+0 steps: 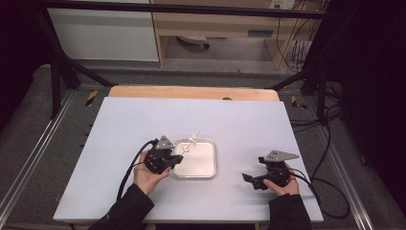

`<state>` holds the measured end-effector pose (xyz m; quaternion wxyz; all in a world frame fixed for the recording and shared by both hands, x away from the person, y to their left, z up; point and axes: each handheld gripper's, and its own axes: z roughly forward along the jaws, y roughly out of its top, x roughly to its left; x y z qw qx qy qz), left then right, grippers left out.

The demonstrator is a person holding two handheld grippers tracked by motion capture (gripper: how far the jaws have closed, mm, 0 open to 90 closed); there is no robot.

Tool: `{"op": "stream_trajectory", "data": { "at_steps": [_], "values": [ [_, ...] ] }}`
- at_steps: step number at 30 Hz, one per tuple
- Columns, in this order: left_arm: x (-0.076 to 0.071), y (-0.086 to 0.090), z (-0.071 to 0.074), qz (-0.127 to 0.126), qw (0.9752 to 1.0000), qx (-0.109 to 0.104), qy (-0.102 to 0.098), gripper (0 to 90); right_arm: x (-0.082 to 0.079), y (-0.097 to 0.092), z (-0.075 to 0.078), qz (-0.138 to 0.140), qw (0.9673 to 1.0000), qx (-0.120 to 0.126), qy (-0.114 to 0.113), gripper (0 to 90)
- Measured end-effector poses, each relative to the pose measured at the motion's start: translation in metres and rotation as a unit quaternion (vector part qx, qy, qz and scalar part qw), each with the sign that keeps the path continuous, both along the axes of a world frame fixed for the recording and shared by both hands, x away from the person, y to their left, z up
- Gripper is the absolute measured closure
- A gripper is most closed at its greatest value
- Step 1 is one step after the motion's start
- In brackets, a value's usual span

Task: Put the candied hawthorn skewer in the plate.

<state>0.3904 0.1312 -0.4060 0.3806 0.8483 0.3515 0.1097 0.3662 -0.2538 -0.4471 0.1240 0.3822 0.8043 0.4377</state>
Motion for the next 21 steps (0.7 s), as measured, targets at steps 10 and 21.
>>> {"op": "stream_trajectory", "data": {
  "at_steps": [10,21],
  "values": [
    [0.008,-0.014,-0.016,0.004,0.9994,0.032,0.010,88.6,0.000,0.001,-0.001,0.002,1.0000,-0.002,0.005,1.2],
    [0.005,-0.023,-0.028,-0.001,0.9981,0.057,0.025,88.5,0.000,0.002,-0.002,0.005,1.0000,-0.004,0.005,1.2]
  ]
}}
